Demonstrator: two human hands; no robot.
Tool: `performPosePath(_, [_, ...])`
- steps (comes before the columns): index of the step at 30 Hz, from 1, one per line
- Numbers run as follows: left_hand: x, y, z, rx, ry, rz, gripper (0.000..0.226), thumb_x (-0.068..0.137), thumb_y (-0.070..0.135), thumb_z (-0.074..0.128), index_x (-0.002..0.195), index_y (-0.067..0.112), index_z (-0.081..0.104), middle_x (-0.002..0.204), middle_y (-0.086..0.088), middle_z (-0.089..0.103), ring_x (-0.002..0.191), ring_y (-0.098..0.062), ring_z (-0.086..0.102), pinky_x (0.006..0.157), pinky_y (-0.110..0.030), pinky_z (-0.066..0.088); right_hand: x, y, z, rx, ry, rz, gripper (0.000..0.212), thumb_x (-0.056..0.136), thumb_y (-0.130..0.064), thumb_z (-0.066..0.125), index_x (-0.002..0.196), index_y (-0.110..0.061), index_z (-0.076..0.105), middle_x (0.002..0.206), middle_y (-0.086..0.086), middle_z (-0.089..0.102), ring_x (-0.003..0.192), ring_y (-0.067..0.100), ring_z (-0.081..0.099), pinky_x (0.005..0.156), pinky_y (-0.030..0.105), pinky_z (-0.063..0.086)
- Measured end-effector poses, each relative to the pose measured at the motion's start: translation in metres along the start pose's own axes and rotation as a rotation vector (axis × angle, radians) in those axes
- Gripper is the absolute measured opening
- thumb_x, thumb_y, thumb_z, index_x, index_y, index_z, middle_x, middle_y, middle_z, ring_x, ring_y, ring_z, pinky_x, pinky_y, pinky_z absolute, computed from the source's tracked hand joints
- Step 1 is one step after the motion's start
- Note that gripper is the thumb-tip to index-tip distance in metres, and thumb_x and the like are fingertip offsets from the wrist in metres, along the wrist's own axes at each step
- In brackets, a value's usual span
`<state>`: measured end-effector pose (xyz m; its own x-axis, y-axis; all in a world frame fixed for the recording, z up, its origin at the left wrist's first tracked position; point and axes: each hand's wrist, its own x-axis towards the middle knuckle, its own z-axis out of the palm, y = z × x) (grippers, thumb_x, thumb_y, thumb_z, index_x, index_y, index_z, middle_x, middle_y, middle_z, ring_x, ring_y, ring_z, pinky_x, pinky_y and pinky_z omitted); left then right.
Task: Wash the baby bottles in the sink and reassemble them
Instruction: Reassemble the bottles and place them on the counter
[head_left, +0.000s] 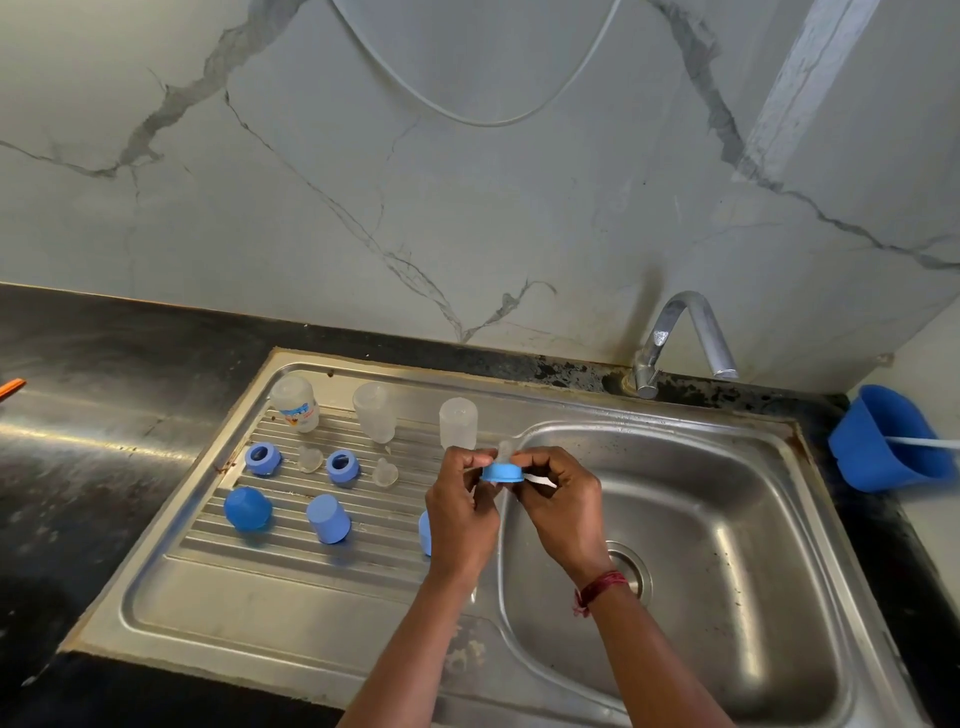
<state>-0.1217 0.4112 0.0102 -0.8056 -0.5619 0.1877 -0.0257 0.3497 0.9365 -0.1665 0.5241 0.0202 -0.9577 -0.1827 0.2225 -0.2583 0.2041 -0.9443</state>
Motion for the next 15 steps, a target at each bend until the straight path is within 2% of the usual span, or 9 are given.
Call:
performPosePath(3, [0.001,0.002,-0.001,-0.032,0.015,0.022,0.056,0.08,-0.016,0.067,0.095,0.036,0.052,0.094,0.017,0.067,0.089,-0.001,0.067,0.075,-0.012,0.049,-0.001,-0.002,0.001,0.003,0.032,-0.071,0.026,0.075,0.01,0.075,0.089,-0.012,0.074,0.092,-0.001,0.071,0.087,0.013,0.07,0.077,0.024,0.057])
performPosePath(8, [0.002,0.002,0.001,-0.065,0.013,0.019,0.05,0.082,-0.005,0.072,0.093,0.039,0.052,0.088,0.013,0.067,0.082,-0.006,0.067,0.072,-0.023,0.052,-0.004,-0.006,0.004,-0.073,0.103,-0.112,0.034,0.075,0.005,0.077,0.09,-0.025,0.071,0.086,-0.005,0.07,0.08,0.007,0.068,0.071,0.019,0.056])
performPosePath(10, [0.002,0.002,0.002,-0.154,-0.017,-0.066,0.045,0.084,-0.003,0.071,0.094,0.039,0.057,0.091,0.009,0.068,0.089,-0.009,0.068,0.08,-0.031,0.056,-0.005,-0.005,0.006,-0.09,0.115,-0.089,0.03,0.077,0.003,0.078,0.09,-0.024,0.071,0.086,-0.005,0.07,0.08,0.006,0.068,0.07,0.017,0.055])
performPosePath(12, [0.003,0.006,0.003,-0.392,-0.053,-0.248,0.046,0.082,-0.004,0.069,0.096,0.038,0.061,0.099,0.004,0.07,0.101,-0.022,0.068,0.09,-0.041,0.055,-0.005,-0.003,0.007,-0.089,0.133,-0.031,0.024,0.077,-0.001,0.079,0.091,-0.019,0.071,0.088,-0.006,0.071,0.082,0.004,0.068,0.07,0.015,0.054])
performPosePath(15, [0.004,0.013,0.005,-0.7,-0.089,-0.443,0.039,0.073,0.002,0.071,0.105,0.022,0.06,0.108,-0.008,0.068,0.108,-0.033,0.065,0.093,-0.044,0.054,-0.005,-0.003,0.009,-0.085,0.152,0.019,0.021,0.076,-0.006,0.082,0.093,-0.012,0.071,0.089,-0.005,0.072,0.082,0.001,0.068,0.068,0.009,0.051])
